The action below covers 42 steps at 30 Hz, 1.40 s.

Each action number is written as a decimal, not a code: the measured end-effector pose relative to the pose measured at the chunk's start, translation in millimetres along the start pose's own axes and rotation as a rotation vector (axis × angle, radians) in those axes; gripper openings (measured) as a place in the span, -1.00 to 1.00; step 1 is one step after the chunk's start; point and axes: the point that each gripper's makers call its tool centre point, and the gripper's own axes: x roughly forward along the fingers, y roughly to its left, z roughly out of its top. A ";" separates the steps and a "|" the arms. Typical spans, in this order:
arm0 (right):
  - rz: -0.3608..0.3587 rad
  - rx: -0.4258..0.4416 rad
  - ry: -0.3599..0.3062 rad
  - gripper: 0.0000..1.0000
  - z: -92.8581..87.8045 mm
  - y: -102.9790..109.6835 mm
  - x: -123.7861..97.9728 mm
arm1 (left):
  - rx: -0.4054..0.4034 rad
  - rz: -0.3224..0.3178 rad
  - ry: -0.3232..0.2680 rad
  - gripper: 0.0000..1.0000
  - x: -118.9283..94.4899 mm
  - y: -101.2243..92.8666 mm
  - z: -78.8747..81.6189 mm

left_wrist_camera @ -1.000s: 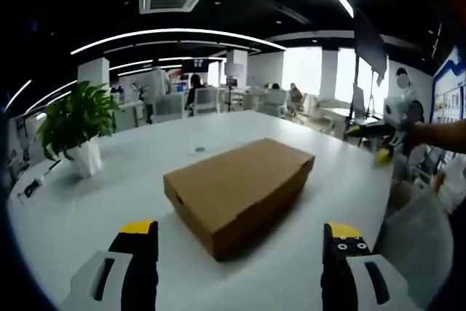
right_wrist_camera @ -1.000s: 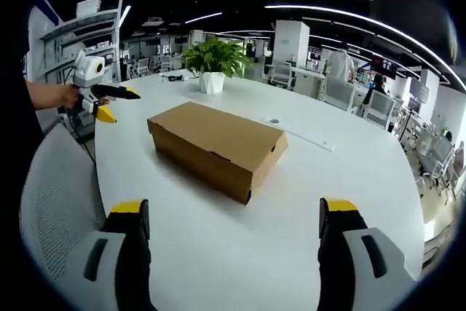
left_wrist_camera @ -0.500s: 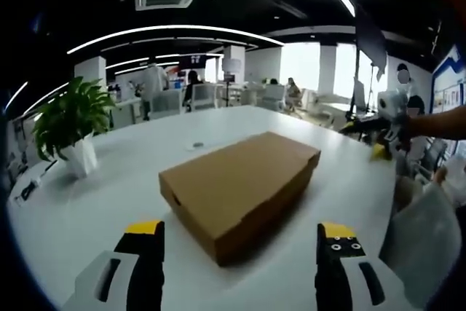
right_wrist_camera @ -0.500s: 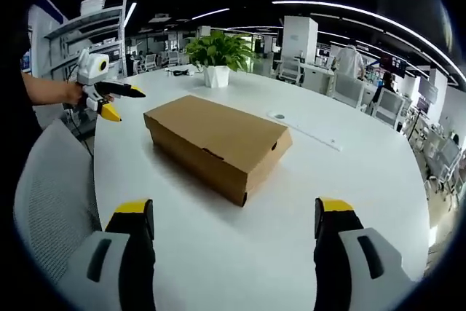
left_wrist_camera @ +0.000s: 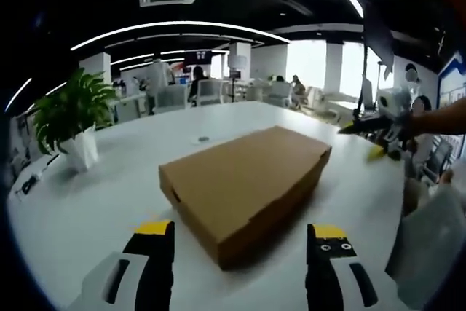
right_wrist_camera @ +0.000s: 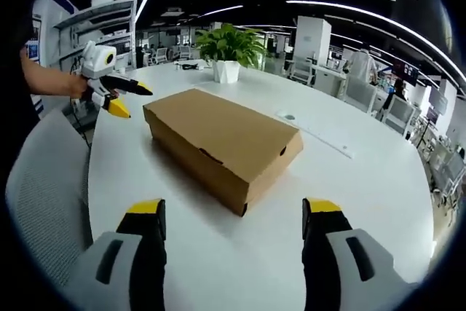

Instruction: Operate the shoe box by opening the lid, removing the specified soft item, and placing it in the target area until the item is outside and the box remains undamaged.

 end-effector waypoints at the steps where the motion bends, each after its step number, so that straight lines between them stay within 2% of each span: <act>1: 0.002 -0.005 -0.002 0.38 1.1 0.5 3.2 | -0.001 0.014 0.001 0.42 0.3 2.3 -0.7; 7: 0.016 -0.014 0.002 0.24 1.9 -2.4 20.5 | -0.020 0.059 0.005 0.31 4.7 9.8 -3.2; 17: 0.013 0.007 0.013 0.06 4.0 -6.0 44.2 | -0.018 0.051 0.045 0.21 17.5 2.2 -8.5; 23: 0.009 0.003 0.026 0.00 1.1 -12.6 51.9 | -0.028 0.061 0.052 0.16 23.9 2.3 -9.0; 29: 0.015 -0.001 0.018 -0.11 7.5 -14.7 59.3 | -0.023 0.070 0.054 0.14 29.1 2.3 -7.5; 42: 0.026 0.024 0.027 -0.14 7.1 -14.6 63.0 | -0.017 0.087 0.074 0.06 32.2 5.6 -9.5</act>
